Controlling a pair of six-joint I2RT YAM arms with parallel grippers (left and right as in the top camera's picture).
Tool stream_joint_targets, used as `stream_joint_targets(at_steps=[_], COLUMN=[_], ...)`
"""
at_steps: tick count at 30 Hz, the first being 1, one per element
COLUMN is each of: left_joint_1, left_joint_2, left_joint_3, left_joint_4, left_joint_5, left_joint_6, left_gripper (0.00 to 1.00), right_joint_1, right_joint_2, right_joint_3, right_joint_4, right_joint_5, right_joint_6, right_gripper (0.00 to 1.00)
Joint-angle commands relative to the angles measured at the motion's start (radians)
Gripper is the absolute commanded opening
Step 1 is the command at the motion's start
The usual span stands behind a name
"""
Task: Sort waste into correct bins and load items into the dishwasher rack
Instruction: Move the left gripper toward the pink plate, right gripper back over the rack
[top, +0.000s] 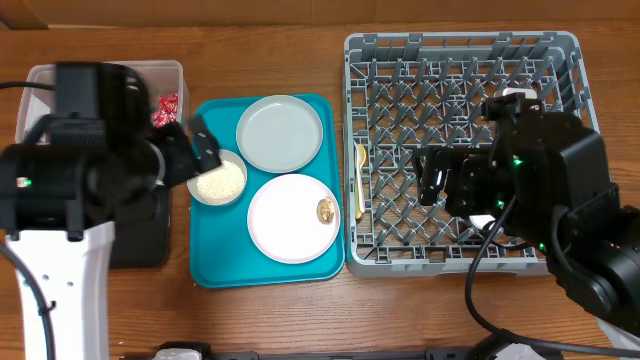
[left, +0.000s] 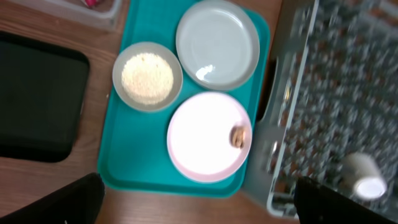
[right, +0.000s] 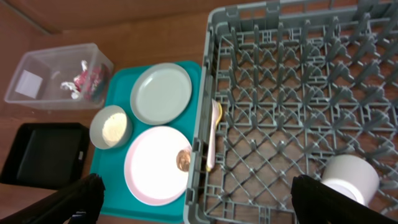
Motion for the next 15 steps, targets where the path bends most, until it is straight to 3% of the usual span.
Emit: stream_joint_targets(at_steps=[1,6,11,15], left_joint_1=[-0.111,-0.223,-0.263,-0.272], left_joint_2=[0.011,0.023,0.042,0.068], left_joint_3=[-0.004,-0.097,-0.266,-0.426], left_joint_4=[-0.023,-0.007,0.058,0.196], left_joint_5=[-0.108,-0.196,-0.17,-0.033], left_joint_6=[0.0,-0.072,-0.176,-0.174], left_gripper=[1.0,1.0,1.0,0.83], right_joint_1=[-0.003,-0.003,-0.003,-0.003], right_joint_2=[0.013,0.019,0.019,0.023], right_joint_3=[0.008,0.008,0.008,0.008], right_joint_4=[-0.008,0.01,0.009,0.01], right_joint_5=[0.014,0.014,0.005,-0.015], right_joint_6=[-0.018,-0.017,-0.012,-0.01], right_gripper=[1.0,1.0,1.0,1.0])
